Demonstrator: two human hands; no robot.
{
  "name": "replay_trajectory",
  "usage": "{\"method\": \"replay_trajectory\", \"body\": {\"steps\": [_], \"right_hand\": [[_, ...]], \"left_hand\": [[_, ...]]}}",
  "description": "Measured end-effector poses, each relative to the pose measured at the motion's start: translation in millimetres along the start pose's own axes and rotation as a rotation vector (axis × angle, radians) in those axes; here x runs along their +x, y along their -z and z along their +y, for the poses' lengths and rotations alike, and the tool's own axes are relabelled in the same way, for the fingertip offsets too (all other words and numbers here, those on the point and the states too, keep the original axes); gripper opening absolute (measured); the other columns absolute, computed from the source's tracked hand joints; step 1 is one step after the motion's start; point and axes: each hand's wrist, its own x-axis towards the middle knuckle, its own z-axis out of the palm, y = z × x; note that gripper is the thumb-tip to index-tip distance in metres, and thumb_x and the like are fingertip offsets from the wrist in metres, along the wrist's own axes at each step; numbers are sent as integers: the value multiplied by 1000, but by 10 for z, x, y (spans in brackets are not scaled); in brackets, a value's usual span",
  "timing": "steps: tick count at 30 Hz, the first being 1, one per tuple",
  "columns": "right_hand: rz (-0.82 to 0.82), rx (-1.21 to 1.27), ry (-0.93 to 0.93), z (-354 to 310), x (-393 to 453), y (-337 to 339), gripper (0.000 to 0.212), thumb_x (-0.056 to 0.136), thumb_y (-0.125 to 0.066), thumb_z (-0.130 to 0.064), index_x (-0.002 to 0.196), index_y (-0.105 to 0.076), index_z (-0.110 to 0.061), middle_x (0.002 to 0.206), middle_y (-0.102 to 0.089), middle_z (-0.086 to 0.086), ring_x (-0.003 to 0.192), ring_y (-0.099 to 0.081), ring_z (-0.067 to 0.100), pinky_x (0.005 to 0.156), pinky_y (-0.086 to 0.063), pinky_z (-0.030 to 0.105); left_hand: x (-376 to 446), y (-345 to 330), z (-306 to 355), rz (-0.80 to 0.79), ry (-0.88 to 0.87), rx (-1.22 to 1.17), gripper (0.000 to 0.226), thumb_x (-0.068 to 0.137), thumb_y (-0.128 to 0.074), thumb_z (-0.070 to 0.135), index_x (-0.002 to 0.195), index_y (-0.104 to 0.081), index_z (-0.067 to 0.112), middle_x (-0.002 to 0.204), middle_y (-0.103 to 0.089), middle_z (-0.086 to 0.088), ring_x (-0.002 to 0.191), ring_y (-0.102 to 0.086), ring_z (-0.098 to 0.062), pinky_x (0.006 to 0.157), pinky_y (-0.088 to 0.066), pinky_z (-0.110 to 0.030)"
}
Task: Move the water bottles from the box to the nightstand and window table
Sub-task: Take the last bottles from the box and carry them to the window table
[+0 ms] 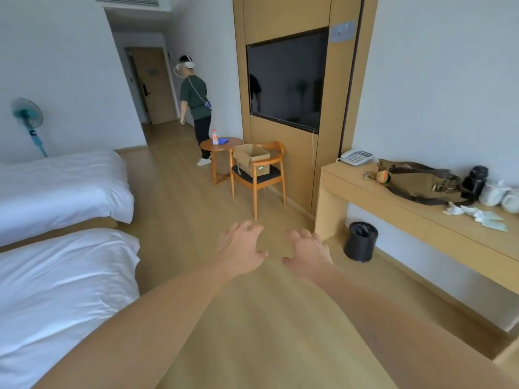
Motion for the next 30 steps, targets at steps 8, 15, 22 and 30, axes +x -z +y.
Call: {"method": "replay_trajectory", "body": {"steps": [8,15,22,30], "right_hand": [[-67,-9,47,-25,1336,-301,74,91,-64,-41,155,-31,-26,150,-43,9,133,-41,35,107,-40,49],[-54,-19,39,-190,2921,-489,75,90,-64,-39,156,-30,-28,146,-45,8,132,-42,33,102,-40,50],[-78,3,7,-507,4470,-478,73,92,-63,-38,156,-30,-28,150,-43,7,135,-41,33,105,-40,50],[-145,9,-11,-570,5961,-726,71,93,-63,-40,155,-33,-24,151,-43,9,137,-40,34,107,-40,50]], "left_hand": [[1121,-298,-494,-44,51,2,71,93,-65,52,154,-41,25,158,-41,-7,145,-38,-29,115,-38,-50],[2612,-455,-1188,-22,63,-53,71,92,-64,49,154,-40,25,159,-38,-9,145,-36,-32,113,-37,-47],[4072,-406,-1874,-65,78,-89,61,90,-67,46,144,-49,23,148,-47,-8,137,-43,-30,106,-41,-43],[5370,-630,-2512,-117,85,-95,62,92,-66,45,148,-45,26,152,-45,-9,139,-41,-31,110,-42,-47]]}}
